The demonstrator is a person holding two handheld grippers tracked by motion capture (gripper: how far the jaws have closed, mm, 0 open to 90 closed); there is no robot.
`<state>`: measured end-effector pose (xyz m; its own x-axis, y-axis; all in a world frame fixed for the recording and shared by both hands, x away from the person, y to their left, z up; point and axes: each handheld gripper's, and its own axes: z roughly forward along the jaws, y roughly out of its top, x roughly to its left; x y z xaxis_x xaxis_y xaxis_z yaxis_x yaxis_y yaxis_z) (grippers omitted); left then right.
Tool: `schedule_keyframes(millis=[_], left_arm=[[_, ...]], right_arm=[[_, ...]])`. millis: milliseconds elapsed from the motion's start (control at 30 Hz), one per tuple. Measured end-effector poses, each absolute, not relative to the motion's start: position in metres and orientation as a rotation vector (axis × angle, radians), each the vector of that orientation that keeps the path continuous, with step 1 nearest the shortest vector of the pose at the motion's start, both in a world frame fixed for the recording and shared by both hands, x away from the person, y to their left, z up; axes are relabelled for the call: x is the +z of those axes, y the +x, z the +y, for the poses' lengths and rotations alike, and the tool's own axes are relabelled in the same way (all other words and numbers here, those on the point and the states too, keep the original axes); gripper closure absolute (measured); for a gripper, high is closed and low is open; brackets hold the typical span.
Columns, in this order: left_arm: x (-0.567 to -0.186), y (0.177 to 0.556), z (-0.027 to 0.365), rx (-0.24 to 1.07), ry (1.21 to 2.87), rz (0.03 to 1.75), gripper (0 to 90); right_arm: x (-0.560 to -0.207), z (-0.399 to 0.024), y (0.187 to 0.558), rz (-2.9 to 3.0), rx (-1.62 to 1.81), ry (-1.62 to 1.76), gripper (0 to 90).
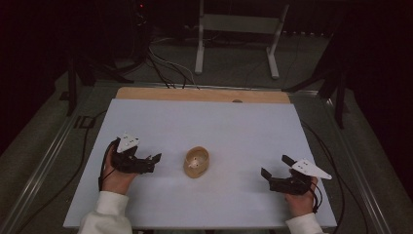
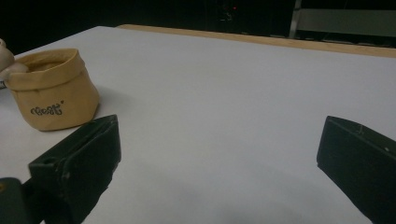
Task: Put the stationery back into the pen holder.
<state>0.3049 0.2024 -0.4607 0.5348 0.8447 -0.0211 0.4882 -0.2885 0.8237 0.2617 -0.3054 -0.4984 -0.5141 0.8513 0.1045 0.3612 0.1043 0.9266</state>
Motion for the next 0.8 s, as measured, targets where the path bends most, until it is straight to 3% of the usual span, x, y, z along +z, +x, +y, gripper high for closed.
schedule_keyframes(millis=[367,800], left_arm=[[-0.479,0.309,0.217,0.497,2.042,1.187,0.6],[-0.498,0.313,0.219,0.46,2.188,1.286,7.2]], right_arm=[[-0.498,-0.305,0.261,1.926,1.4,1.178,0.3],[-0.498,-0.305,0.261,1.928,1.401,1.175,0.2]])
